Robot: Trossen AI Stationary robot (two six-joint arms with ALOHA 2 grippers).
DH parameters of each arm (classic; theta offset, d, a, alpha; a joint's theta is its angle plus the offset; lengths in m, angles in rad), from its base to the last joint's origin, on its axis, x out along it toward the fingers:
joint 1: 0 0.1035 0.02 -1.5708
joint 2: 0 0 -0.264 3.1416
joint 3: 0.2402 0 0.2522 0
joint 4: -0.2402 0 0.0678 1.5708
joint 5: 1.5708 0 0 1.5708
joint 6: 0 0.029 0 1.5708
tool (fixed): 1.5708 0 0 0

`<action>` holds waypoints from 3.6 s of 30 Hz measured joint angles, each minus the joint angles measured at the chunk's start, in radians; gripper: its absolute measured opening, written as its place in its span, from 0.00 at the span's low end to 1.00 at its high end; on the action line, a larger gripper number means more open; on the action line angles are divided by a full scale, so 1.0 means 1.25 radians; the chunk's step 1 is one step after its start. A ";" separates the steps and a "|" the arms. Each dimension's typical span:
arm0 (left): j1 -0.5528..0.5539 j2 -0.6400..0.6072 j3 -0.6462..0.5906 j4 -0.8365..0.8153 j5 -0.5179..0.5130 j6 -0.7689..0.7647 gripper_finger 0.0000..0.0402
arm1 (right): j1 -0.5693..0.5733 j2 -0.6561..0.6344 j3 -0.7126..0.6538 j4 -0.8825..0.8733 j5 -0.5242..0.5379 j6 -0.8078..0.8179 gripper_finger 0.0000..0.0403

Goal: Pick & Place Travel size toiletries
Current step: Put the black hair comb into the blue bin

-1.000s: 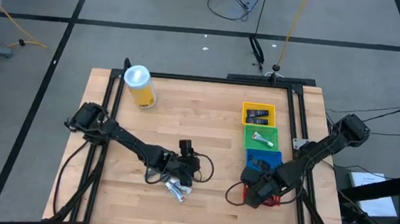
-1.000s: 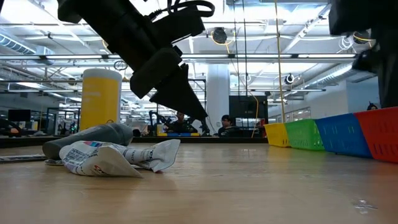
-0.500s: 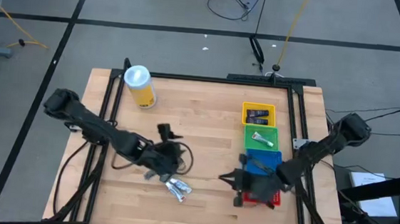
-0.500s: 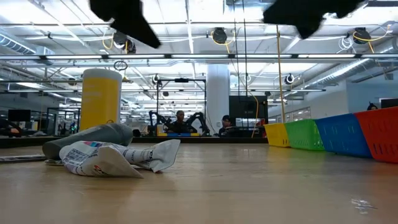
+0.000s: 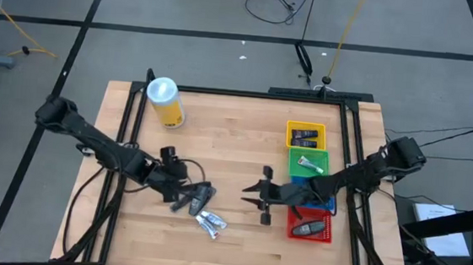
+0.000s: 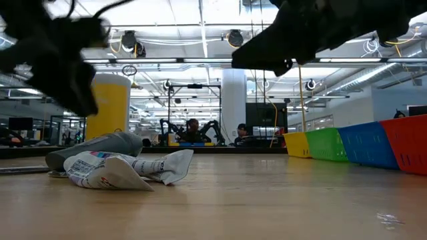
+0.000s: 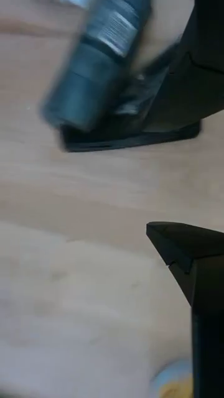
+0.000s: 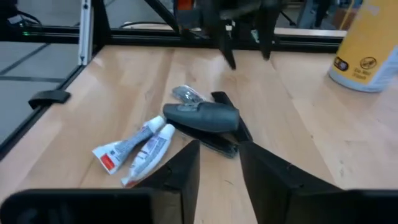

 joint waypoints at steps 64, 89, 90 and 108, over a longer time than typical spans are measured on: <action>-0.063 0.061 -0.265 0.604 -0.063 0.106 0.02 | -0.055 0.004 0.000 -0.007 -0.015 0.090 0.29; -0.084 0.032 -0.230 0.401 0.136 0.094 0.00 | -0.271 0.362 0.405 -0.299 -0.451 0.329 0.64; -0.084 0.035 -0.235 0.404 0.131 0.090 0.01 | -0.275 0.370 0.413 -0.302 -0.452 0.334 0.64; 0.022 0.166 -0.284 0.742 0.145 0.225 0.02 | -0.294 0.371 0.362 -0.343 -0.453 0.345 0.63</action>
